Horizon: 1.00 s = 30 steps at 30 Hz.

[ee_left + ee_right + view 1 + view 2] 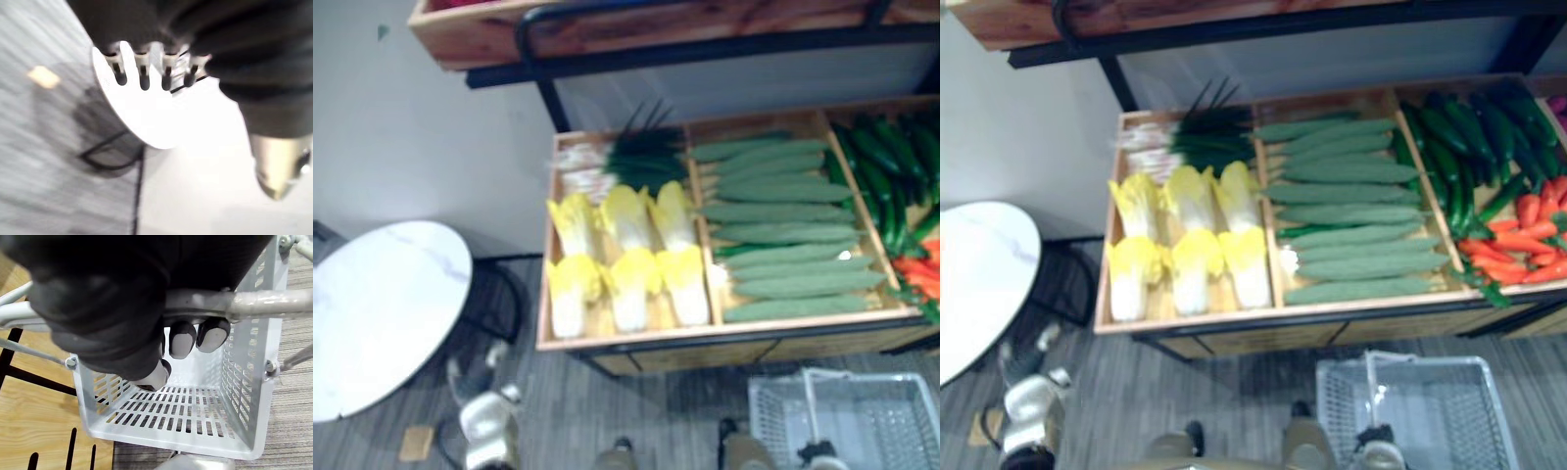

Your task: Pick vegetable in the basket

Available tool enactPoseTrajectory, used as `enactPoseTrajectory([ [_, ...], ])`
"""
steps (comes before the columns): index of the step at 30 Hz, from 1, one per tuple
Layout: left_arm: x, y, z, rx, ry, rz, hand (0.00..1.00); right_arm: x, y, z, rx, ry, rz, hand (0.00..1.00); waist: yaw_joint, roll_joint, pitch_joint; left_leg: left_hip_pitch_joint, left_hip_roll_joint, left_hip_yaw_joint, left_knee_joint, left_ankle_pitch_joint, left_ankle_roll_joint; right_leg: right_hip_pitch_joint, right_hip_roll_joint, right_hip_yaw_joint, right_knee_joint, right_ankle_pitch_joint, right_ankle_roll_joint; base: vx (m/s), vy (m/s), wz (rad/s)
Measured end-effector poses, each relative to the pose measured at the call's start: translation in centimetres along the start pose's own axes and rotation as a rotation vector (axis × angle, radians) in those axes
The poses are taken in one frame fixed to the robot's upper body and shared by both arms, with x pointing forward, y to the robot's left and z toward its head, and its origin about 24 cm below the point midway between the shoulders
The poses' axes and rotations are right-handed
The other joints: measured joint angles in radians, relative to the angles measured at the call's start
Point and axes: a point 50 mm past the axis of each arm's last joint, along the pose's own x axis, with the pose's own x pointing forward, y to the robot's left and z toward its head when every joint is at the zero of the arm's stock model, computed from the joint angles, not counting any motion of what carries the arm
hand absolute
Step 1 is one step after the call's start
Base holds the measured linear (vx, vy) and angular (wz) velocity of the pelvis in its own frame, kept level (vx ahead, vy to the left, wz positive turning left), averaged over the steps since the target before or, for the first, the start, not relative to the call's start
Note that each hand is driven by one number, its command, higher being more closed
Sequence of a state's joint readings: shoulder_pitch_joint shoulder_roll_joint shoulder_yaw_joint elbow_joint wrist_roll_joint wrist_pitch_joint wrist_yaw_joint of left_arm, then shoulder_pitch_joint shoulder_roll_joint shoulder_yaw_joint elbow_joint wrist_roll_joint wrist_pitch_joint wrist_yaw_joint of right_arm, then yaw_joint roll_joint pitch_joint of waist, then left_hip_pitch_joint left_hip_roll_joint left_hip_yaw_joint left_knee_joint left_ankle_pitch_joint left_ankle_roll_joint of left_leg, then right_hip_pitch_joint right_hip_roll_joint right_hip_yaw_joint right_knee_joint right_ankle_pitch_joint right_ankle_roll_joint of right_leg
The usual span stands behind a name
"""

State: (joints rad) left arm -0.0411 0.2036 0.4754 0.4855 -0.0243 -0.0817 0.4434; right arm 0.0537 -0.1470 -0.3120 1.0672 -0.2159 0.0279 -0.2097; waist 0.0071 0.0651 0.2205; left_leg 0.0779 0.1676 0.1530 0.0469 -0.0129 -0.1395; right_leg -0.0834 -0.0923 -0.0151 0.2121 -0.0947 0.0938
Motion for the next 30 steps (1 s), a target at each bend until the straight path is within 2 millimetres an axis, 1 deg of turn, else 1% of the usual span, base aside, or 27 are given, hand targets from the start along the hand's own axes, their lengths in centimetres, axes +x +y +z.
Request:
enactPoseTrajectory([
  [2, 0.3, -0.3, 4.3, -0.023, -0.184, 0.014, 0.00, -0.2, -0.5, -1.2, 0.018, 0.031, -0.017, 1.00, -0.008, 0.007, -0.005, 0.021, 0.002, 0.000, -0.025, 0.002, 0.000, 0.039, 0.001, -0.021, -0.035, 0.017, 0.002, -0.01, 0.023, 0.23],
  [3, 0.2, -0.5, 5.2, -0.028, -0.224, 0.008, 0.00, -0.2, -0.7, -1.4, 0.024, 0.035, -0.022, 1.00, -0.008, 0.009, -0.006, 0.024, 0.002, 0.000, -0.030, 0.002, 0.000, 0.043, 0.001, -0.025, -0.040, 0.021, 0.003, -0.04, 0.035, 0.16],
  [5, -0.6, -1.6, 8.3, 0.001, -0.380, -0.035, 0.00, -0.3, -1.1, -2.2, 0.035, 0.054, -0.034, 1.00, -0.009, 0.016, -0.011, 0.031, 0.002, 0.002, -0.054, 0.002, 0.001, 0.054, 0.001, -0.032, -0.062, 0.032, 0.006, -0.06, 0.034, 0.14],
  [8, -2.0, -3.0, 10.4, 0.020, -0.503, -0.095, 0.00, -0.3, -1.4, -2.5, 0.058, 0.063, -0.045, 1.00, -0.013, 0.020, -0.014, 0.032, -0.001, 0.010, -0.072, 0.002, 0.001, 0.056, 0.000, -0.031, -0.087, 0.056, 0.011, -0.08, 0.034, 0.01],
  [10, -3.4, -4.8, 11.2, 0.111, -0.603, -0.180, 0.00, -0.4, -1.5, -2.8, 0.062, 0.071, -0.045, 1.00, -0.014, 0.021, -0.015, 0.046, -0.003, 0.033, -0.073, -0.001, 0.006, 0.077, -0.001, -0.020, -0.123, 0.080, 0.009, -0.11, 0.045, -0.21],
  [11, -3.8, -5.3, 11.3, 0.142, -0.629, -0.212, 0.00, -0.4, -1.5, -2.9, 0.061, 0.072, -0.047, 1.00, -0.018, 0.021, -0.015, 0.048, -0.003, 0.038, -0.072, -0.004, 0.010, 0.081, -0.001, -0.015, -0.128, 0.084, 0.009, -0.13, 0.024, -0.27],
  [12, -4.7, -6.6, 11.2, 0.216, -0.677, -0.285, 0.00, -0.4, -1.7, -2.9, 0.061, 0.066, -0.052, 1.00, -0.034, 0.023, -0.017, 0.050, -0.004, 0.051, -0.074, -0.009, 0.012, 0.087, -0.001, -0.007, -0.142, 0.089, 0.014, -0.10, 0.009, -0.22],
  [13, -5.1, -7.1, 11.2, 0.236, -0.692, -0.312, 0.00, -0.5, -1.8, -2.9, 0.061, 0.062, -0.055, 1.00, -0.036, 0.025, -0.018, 0.050, -0.004, 0.056, -0.075, -0.010, 0.011, 0.086, -0.001, -0.005, -0.147, 0.092, 0.013, -0.10, 0.014, -0.26],
  [14, -6.0, -8.3, 10.9, 0.276, -0.719, -0.381, 0.00, -0.5, -2.0, -2.9, 0.060, 0.057, -0.061, 1.00, -0.045, 0.030, -0.021, 0.049, -0.005, 0.064, -0.077, -0.011, 0.009, 0.086, -0.002, -0.002, -0.162, 0.101, 0.012, -0.05, 0.013, -0.19],
  [15, -6.5, -8.8, 10.8, 0.291, -0.728, -0.413, 0.00, -0.5, -2.1, -3.0, 0.057, 0.058, -0.063, 1.00, -0.054, 0.031, -0.022, 0.048, -0.004, 0.069, -0.078, -0.011, 0.010, 0.086, -0.002, -0.002, -0.167, 0.101, 0.012, -0.05, 0.012, -0.20],
  [17, -8.2, -10.9, 9.5, 0.382, -0.755, -0.550, 0.00, -0.5, -2.3, -3.0, 0.055, 0.055, -0.068, 1.00, -0.074, 0.038, -0.026, 0.049, -0.002, 0.087, -0.079, -0.011, 0.010, 0.082, 0.000, 0.002, -0.177, 0.103, 0.011, -0.02, 0.002, -0.18],
  [18, -8.4, -11.2, 9.2, 0.399, -0.752, -0.575, 0.00, -0.5, -2.3, -3.0, 0.055, 0.055, -0.068, 1.00, -0.084, 0.038, -0.026, 0.049, -0.001, 0.087, -0.079, -0.011, 0.010, 0.082, 0.000, 0.003, -0.177, 0.103, 0.011, -0.01, -0.004, -0.17],
  [20, -9.1, -12.3, 8.0, 0.472, -0.751, -0.652, 0.00, -0.5, -2.4, -3.0, 0.053, 0.055, -0.071, 1.00, -0.089, 0.041, -0.027, 0.049, 0.001, 0.107, -0.081, -0.012, 0.009, 0.066, 0.006, 0.023, -0.173, 0.104, 0.011, 0.01, -0.005, -0.21],
  [24, -9.4, -13.8, 7.0, 0.564, -0.748, -0.722, 0.00, -0.3, -2.7, -2.7, 0.050, 0.053, -0.079, 1.00, -0.091, 0.042, -0.024, 0.048, -0.005, 0.116, -0.082, -0.012, 0.008, 0.042, 0.001, 0.032, -0.148, 0.109, 0.013, 0.04, 0.009, -0.11],
  [26, -8.9, -14.0, 6.6, 0.607, -0.735, -0.718, 0.00, -0.1, -3.0, -1.9, 0.049, 0.030, -0.089, 1.00, -0.094, 0.047, -0.013, 0.048, -0.008, 0.132, -0.083, -0.011, 0.007, 0.026, 0.001, 0.045, -0.130, 0.108, 0.013, 0.05, 0.018, -0.18],
  [28, -8.3, -14.2, 6.3, 0.649, -0.716, -0.704, 0.00, 0.3, -3.5, -0.1, 0.034, -0.020, -0.113, 1.00, -0.112, 0.058, 0.015, 0.040, -0.017, 0.143, -0.083, -0.008, 0.008, -0.007, -0.005, 0.060, -0.108, 0.112, 0.015, 0.04, 0.024, -0.18],
  [29, -8.2, -14.3, 6.3, 0.656, -0.710, -0.700, 0.00, 0.4, -3.6, 0.4, 0.034, -0.035, -0.121, 1.00, -0.113, 0.061, 0.022, 0.035, -0.020, 0.147, -0.082, -0.007, 0.008, -0.018, -0.006, 0.066, -0.101, 0.113, 0.017, 0.02, 0.024, -0.19],
  [30, -7.9, -14.5, 6.4, 0.668, -0.698, -0.689, 0.00, 0.5, -3.7, 1.3, 0.032, -0.062, -0.131, 1.00, -0.114, 0.062, 0.035, 0.022, -0.022, 0.162, -0.081, -0.007, 0.009, -0.044, -0.005, 0.080, -0.093, 0.113, 0.018, 0.01, 0.014, -0.23],
])
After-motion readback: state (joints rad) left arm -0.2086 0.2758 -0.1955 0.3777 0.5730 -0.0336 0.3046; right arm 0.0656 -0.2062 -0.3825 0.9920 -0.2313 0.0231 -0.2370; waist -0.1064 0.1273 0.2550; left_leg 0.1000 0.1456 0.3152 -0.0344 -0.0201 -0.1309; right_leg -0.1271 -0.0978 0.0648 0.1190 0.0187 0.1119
